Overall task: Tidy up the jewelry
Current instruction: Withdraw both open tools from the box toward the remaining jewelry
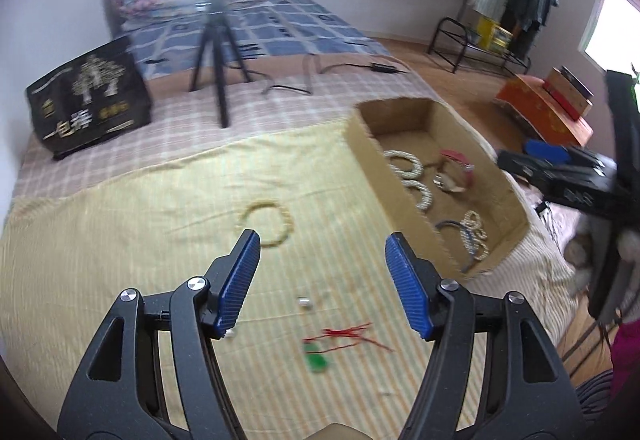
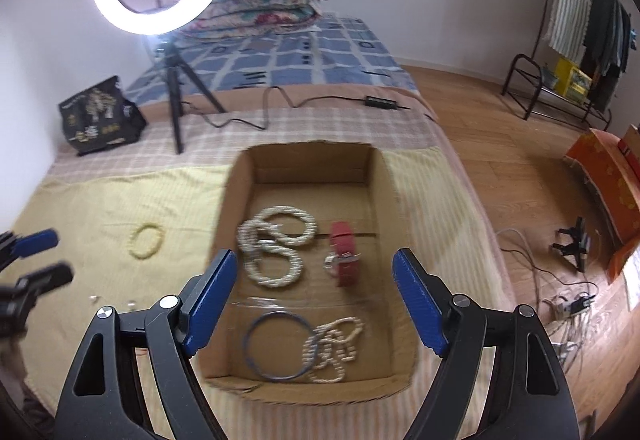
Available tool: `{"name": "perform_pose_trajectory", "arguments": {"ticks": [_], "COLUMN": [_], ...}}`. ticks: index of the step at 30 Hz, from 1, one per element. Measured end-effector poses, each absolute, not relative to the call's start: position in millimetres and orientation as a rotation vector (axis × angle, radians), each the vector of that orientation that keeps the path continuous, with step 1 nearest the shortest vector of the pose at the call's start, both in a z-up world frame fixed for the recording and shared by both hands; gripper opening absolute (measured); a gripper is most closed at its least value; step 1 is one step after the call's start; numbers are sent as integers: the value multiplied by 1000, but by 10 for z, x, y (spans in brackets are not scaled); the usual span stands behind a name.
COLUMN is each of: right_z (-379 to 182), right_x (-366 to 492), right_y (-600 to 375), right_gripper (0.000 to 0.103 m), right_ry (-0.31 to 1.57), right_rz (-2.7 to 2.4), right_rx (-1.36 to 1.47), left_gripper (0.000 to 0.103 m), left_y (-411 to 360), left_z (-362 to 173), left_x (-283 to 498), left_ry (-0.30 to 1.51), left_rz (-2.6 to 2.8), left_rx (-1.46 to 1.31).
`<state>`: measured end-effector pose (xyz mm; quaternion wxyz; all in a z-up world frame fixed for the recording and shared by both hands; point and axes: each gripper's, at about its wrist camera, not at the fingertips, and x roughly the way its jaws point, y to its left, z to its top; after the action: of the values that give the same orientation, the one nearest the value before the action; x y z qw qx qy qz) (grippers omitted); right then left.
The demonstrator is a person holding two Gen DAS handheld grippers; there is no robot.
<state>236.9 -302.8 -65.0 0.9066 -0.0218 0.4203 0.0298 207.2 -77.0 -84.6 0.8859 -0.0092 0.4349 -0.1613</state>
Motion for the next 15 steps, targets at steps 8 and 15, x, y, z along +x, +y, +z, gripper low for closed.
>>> {"name": "perform_pose_trajectory", "arguments": {"ticks": [8,15], "right_z": [-633,-798], "right_x": [2112,1807], "right_y": [-2507,-1998], "right_gripper": [80,80], "right_ry": [841,858], "right_rz": [233,416], "right_rx": [-90,-142], "left_gripper": [67,67], "left_y": [-274,-23], "left_z": [-870,-1000], "left_x": [2136,2103], "left_ry": [921,964], "left_rz": [-259,-239], "left_rx": [-62,-65]}}
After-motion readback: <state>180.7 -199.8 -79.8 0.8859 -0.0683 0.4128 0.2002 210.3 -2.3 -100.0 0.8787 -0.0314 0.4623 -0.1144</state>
